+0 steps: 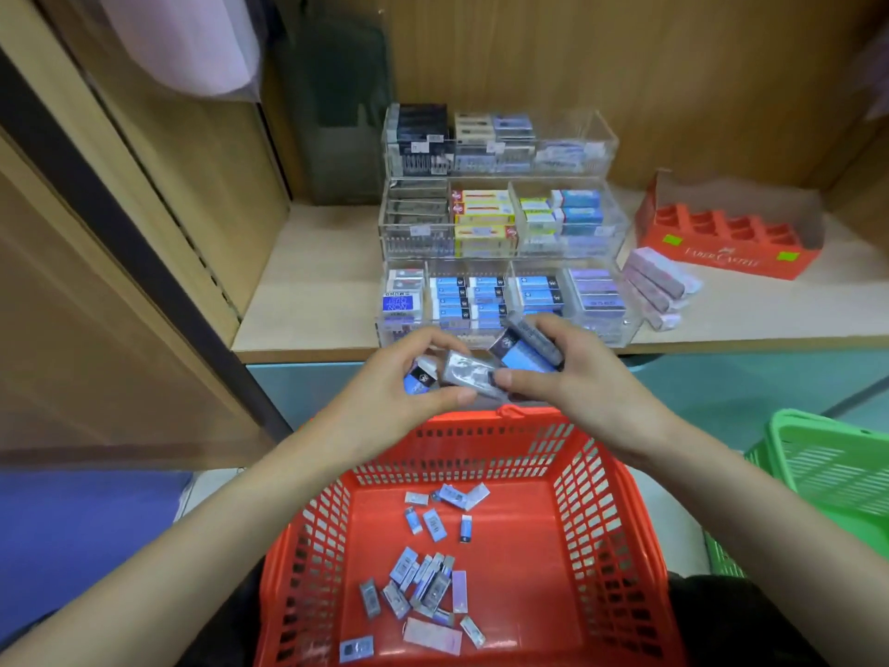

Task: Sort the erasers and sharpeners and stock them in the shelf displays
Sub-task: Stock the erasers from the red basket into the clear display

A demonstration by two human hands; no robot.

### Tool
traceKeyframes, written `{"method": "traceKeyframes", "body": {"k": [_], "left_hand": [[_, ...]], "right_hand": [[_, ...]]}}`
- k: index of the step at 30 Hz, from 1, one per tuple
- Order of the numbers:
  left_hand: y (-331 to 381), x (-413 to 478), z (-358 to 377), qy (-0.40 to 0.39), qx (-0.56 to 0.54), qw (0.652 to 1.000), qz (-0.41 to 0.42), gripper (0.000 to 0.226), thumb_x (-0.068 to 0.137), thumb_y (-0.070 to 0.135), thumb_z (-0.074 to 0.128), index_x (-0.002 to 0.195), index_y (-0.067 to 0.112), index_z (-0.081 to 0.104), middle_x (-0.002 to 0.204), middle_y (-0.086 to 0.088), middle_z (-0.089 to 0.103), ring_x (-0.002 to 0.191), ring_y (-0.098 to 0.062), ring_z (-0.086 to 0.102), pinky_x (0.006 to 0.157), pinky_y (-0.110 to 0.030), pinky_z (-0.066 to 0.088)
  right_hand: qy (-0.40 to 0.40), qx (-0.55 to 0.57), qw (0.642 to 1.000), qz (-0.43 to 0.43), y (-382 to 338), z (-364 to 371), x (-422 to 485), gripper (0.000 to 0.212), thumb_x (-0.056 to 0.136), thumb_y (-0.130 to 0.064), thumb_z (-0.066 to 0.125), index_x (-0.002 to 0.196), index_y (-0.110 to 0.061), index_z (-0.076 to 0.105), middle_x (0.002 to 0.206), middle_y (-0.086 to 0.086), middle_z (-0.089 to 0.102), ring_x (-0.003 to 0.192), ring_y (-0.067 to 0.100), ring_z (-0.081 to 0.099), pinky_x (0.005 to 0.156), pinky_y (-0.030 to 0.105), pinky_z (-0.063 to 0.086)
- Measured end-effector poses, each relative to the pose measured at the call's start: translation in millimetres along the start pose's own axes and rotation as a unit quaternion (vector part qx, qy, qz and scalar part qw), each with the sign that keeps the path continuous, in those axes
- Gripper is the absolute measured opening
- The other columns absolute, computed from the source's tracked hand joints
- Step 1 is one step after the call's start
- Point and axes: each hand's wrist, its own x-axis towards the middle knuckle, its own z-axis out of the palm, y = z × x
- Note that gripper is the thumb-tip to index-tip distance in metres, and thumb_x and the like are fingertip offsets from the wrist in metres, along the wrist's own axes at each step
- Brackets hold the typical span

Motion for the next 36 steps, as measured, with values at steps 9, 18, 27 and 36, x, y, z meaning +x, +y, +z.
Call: {"method": "traceKeyframes", "body": {"k": [9, 18, 27, 36], "left_hand": [[4.7, 24.5, 3.2, 0.032, -0.23, 0.961, -0.148, 0.022, 0.091, 0.001, 0.052, 0.105, 0.018, 0.053, 0.074, -0.009, 0.069, 0.036, -0.008, 0.022, 0.039, -0.015, 0.017], [12.5, 40.1, 9.5, 0.038, -0.328, 0.935, -0.13, 0.023, 0.079, 0.009, 0.058, 0.098, 0.02, 0.055, 0.071, -0.012, 0.066, 0.033, -0.008, 0.024, 0.039, -0.013, 0.016], [25.1, 40.3, 17.9, 0.059, -0.173, 0.975, -0.123, 0.02, 0.081, 0.026, 0.066, 0.095, 0.024, 0.053, 0.068, -0.004, 0.066, 0.034, 0.0, 0.037, 0.038, -0.009, 0.028], [22.8, 41.7, 15.9, 0.08, -0.168, 0.973, -0.135, 0.017, 0.086, 0.022, 0.064, 0.098, 0.023, 0.052, 0.072, -0.004, 0.068, 0.037, -0.004, 0.031, 0.039, -0.011, 0.028]], "right_hand": [[-0.071, 0.155, 0.984, 0.049, 6.8, -10.0, 23.6, 0.019, 0.089, -0.009, 0.058, 0.109, -0.011, 0.057, 0.058, 0.0, 0.046, 0.052, 0.013, 0.042, 0.049, 0.019, 0.036], [-0.024, 0.12, 0.992, 0.027, -3.7, -19.2, 31.5, 0.021, 0.091, -0.009, 0.056, 0.112, -0.006, 0.057, 0.057, 0.006, 0.047, 0.052, 0.016, 0.042, 0.047, 0.021, 0.038], [-0.033, 0.109, 0.993, 0.037, -5.8, -21.0, 22.6, 0.017, 0.096, -0.02, 0.051, 0.104, -0.007, 0.056, 0.072, 0.009, 0.055, 0.061, 0.019, 0.052, 0.059, 0.028, 0.046], [0.095, -0.082, 0.988, -0.095, -5.6, -22.0, 25.9, 0.029, 0.089, -0.003, 0.058, 0.105, -0.027, 0.057, 0.103, -0.003, 0.051, 0.095, -0.005, 0.051, 0.081, 0.006, 0.037]]}}
